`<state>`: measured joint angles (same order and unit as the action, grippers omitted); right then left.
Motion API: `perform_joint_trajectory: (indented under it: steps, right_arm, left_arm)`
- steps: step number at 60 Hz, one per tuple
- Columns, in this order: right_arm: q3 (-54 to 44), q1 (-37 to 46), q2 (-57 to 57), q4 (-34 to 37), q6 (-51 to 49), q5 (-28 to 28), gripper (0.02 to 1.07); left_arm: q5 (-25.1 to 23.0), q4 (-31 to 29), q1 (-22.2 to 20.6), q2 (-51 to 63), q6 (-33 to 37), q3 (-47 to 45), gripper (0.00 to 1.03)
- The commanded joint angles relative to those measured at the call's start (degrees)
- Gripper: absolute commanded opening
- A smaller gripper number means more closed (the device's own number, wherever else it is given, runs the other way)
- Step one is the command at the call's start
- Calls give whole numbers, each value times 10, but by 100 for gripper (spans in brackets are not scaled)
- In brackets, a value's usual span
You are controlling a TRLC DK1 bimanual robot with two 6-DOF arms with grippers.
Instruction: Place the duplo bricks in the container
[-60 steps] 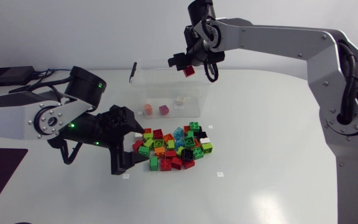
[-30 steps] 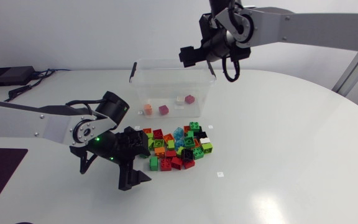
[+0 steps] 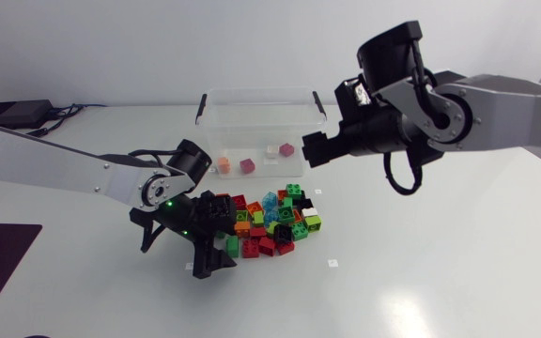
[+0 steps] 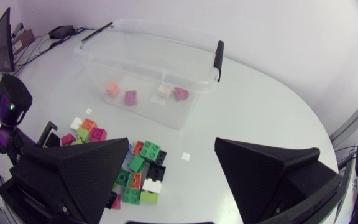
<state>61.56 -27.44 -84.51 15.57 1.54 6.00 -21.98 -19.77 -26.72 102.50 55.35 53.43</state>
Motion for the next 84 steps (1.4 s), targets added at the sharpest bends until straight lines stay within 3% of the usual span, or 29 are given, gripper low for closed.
perform_joint_trajectory:
  steps: [1, 8, 12, 13, 48, 53, 69, 73, 84]
  right_arm:
    - [-38, -6, 21, -1, -4, 0, 102]
    - [-63, -6, 22, 20, -2, -1, 102]
    - [-71, -6, 15, 26, -2, -1, 101]
    - [-71, -8, 8, 31, 0, -1, 100]
    - [-50, -38, -154, 42, 43, 4, 92]
    - [-42, -38, -169, 42, 45, 4, 87]
    - [-14, -32, -200, 49, 54, 5, 86]
    - [-9, -31, -208, 50, 59, 6, 80]
    - [-8, -18, -217, 52, 60, 9, 79]
  left_arm:
    - [0, -2, -8, 22, 13, 17, 72]
    - [0, -3, -12, 30, 12, 18, 53]
    - [0, -3, -12, 31, 12, 18, 34]
    - [0, -3, -12, 31, 12, 17, 34]
    - [25, -40, -11, -32, 21, -40, 30]
    - [25, -52, -1, -68, 23, -48, 30]
    - [25, -99, 40, -166, 28, -31, 30]
    - [25, -111, 53, -179, 31, -19, 30]
    - [24, -127, 71, -202, 34, 1, 30]
